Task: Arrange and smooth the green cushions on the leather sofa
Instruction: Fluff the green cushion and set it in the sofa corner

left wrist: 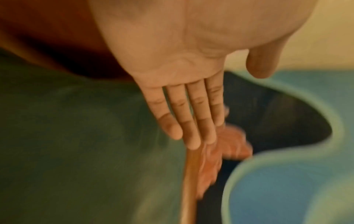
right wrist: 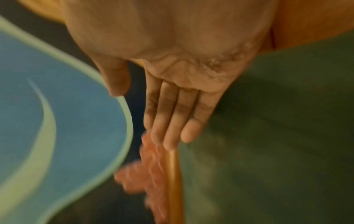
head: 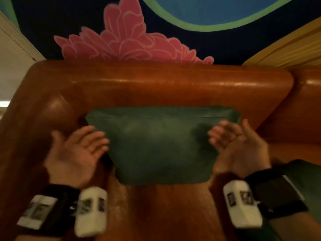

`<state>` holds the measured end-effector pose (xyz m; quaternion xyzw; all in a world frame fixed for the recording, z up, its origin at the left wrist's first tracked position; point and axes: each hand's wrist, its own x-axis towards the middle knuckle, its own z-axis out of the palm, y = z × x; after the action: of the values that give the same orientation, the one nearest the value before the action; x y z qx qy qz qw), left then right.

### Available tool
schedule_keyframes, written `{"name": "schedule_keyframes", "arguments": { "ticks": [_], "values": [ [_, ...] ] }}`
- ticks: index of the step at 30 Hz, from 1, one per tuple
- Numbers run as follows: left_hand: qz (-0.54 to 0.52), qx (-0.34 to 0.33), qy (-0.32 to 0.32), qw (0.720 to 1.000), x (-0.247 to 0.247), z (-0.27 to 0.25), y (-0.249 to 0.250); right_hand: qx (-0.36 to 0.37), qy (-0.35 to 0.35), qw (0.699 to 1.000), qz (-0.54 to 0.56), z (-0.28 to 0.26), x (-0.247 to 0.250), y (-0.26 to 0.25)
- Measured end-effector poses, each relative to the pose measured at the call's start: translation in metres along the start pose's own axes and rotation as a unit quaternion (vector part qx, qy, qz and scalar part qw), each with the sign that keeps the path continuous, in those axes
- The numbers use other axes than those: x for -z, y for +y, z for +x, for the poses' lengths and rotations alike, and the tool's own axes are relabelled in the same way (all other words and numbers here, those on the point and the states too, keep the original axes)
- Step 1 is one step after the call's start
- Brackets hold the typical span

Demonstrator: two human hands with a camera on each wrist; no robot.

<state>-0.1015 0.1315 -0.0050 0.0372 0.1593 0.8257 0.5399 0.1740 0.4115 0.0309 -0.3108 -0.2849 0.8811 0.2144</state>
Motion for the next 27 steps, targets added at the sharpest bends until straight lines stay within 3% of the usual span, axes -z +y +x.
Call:
{"name": "schedule_keyframes", "arguments": {
  "ticks": [1, 2, 3, 4, 5, 6, 9, 10, 11, 13, 15, 16, 17, 18, 20, 21, 22, 24, 27],
  "values": [
    [0.078, 0.049, -0.017, 0.996, -0.006, -0.001, -0.027, -0.06, -0.039, 0.997, -0.038, -0.003, -0.011, 0.019],
    [0.219, 0.099, 0.005, 0.971, -0.009, 0.006, -0.056, -0.119, -0.075, 0.983, -0.12, -0.004, -0.021, 0.042],
    [0.347, 0.123, 0.061, 0.928, -0.015, 0.014, -0.081, -0.167, -0.109, 0.953, -0.228, -0.002, -0.028, 0.064],
    [0.43, 0.149, 0.063, 0.888, -0.021, 0.022, -0.1, -0.195, -0.142, 0.915, -0.324, 0.006, -0.031, 0.078],
    [0.459, 0.171, 0.062, 0.869, -0.017, 0.023, -0.103, -0.201, -0.156, 0.886, -0.387, 0.014, -0.027, 0.084],
    [0.454, 0.178, 0.09, 0.868, -0.01, 0.025, -0.097, -0.203, -0.149, 0.872, -0.419, 0.023, -0.018, 0.08],
    [0.408, 0.095, 0.308, 0.854, 0.013, 0.026, -0.043, -0.172, -0.037, 0.897, -0.405, 0.037, 0.004, 0.028],
    [0.407, 0.043, 0.327, 0.852, 0.017, 0.015, -0.024, -0.131, -0.001, 0.91, -0.393, 0.032, 0.01, 0.008],
    [0.411, 0.012, 0.325, 0.851, 0.017, 0.004, -0.011, -0.08, 0.03, 0.916, -0.391, 0.024, 0.017, -0.009],
    [0.45, 0.033, 0.285, 0.846, 0.015, -0.019, -0.006, -0.029, 0.036, 0.927, -0.373, 0.001, 0.021, -0.025],
    [0.495, 0.094, 0.228, 0.833, 0.009, -0.029, -0.031, -0.1, -0.029, 0.932, -0.347, -0.012, 0.016, -0.007],
    [0.526, 0.141, 0.174, 0.821, 0.004, -0.029, -0.053, -0.152, -0.084, 0.909, -0.38, -0.013, 0.008, 0.015],
    [0.571, 0.204, 0.098, 0.789, 0.0, -0.027, -0.079, -0.187, -0.153, 0.853, -0.463, -0.013, -0.001, 0.041],
    [0.627, 0.275, 0.018, 0.729, -0.002, -0.022, -0.105, -0.208, -0.209, 0.786, -0.543, -0.009, -0.004, 0.072],
    [0.76, 0.335, -0.086, 0.551, 0.017, -0.005, -0.14, -0.203, -0.264, 0.652, -0.682, 0.008, -0.009, 0.121],
    [0.803, 0.337, -0.075, 0.486, 0.031, 0.005, -0.144, -0.197, -0.262, 0.598, -0.731, 0.02, -0.008, 0.133],
    [0.828, 0.334, -0.044, 0.447, 0.044, 0.015, -0.14, -0.198, -0.247, 0.572, -0.757, 0.03, -0.003, 0.14],
    [0.848, 0.345, -0.006, 0.403, 0.071, 0.03, -0.124, -0.226, -0.218, 0.528, -0.789, 0.043, 0.013, 0.138],
    [0.863, 0.413, 0.036, 0.287, 0.091, 0.018, -0.092, -0.26, -0.161, 0.434, -0.848, 0.039, 0.049, 0.117]
  ]
}}
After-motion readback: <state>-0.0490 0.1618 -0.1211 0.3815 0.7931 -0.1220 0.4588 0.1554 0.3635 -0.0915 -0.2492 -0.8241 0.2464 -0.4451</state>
